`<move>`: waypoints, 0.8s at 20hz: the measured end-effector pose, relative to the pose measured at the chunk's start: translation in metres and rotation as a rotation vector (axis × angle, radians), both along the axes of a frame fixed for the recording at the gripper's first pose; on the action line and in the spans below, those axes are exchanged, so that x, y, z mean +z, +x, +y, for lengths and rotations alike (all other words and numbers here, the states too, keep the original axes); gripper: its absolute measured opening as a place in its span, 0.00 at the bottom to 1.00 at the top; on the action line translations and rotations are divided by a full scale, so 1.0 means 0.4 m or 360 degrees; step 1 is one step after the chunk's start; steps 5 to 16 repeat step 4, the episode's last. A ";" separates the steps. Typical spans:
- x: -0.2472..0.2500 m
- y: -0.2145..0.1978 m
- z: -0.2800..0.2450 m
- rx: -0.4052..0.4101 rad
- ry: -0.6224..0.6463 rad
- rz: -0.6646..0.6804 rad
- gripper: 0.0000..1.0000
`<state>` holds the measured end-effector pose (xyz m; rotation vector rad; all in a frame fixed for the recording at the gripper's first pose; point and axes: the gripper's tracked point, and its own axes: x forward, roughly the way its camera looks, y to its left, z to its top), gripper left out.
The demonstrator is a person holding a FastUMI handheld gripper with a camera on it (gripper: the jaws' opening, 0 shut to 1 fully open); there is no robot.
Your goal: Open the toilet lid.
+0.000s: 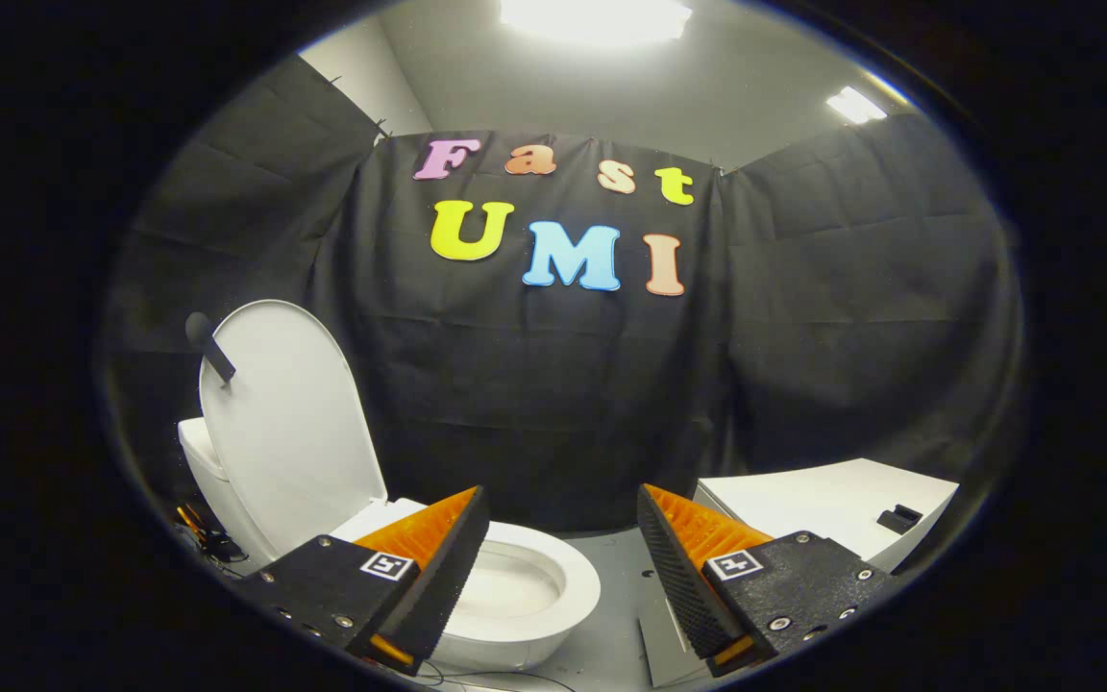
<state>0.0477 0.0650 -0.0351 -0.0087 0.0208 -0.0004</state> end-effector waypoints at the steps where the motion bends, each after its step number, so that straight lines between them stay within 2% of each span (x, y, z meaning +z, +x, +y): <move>1: -0.003 0.000 0.000 -0.0001 0.0005 0.0003 0.95; 16: -0.009 0.004 -0.003 -0.0015 0.0005 0.0012 0.95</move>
